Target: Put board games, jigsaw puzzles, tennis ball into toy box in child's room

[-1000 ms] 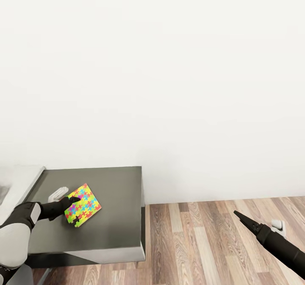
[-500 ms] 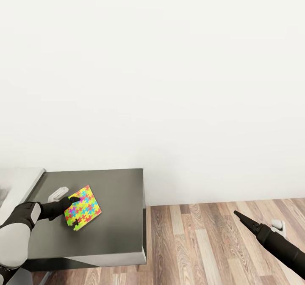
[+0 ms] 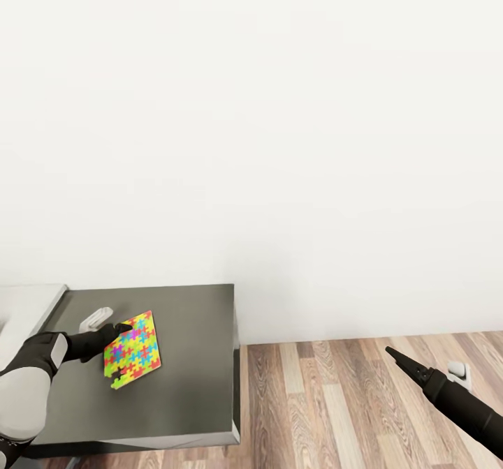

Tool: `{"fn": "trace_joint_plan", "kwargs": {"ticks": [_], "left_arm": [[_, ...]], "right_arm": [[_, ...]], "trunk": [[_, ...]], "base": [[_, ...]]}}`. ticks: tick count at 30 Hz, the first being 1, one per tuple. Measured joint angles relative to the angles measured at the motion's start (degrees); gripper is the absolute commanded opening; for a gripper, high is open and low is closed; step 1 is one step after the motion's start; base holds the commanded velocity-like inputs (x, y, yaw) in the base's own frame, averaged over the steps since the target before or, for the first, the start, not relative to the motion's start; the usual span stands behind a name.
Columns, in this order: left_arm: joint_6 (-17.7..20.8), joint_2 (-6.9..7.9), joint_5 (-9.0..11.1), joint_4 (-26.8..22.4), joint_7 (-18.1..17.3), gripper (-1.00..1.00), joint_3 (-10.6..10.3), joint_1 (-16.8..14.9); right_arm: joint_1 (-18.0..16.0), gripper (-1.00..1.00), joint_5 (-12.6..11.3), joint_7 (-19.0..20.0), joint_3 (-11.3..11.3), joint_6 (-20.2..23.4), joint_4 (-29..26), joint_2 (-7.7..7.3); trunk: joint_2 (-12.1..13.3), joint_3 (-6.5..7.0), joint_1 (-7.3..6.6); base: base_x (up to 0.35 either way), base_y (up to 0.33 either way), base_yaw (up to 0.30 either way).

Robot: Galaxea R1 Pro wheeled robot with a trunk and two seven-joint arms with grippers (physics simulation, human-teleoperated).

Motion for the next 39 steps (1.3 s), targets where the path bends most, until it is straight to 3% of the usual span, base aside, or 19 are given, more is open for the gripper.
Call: {"fn": "trace_joint_plan", "kwargs": {"ticks": [7, 39], "left_arm": [[0.0, -0.06, 1.0, 0.2, 0.0, 1.00, 0.1, 0.0], [-0.1, -0.26, 0.9, 0.0, 0.0, 1.00, 0.0, 0.0]], "right_arm": [[0.0, 1.00, 0.0, 0.0, 0.0, 0.0, 0.0, 0.00], [0.0, 1.00, 0.0, 0.0, 0.0, 0.0, 0.0, 0.00]], "trunk": [[0.0, 0.01, 0.01], [0.0, 0.00, 0.01]], "base": [[0.004, -0.133, 0.000], [0.000, -0.105, 0.000]]}}
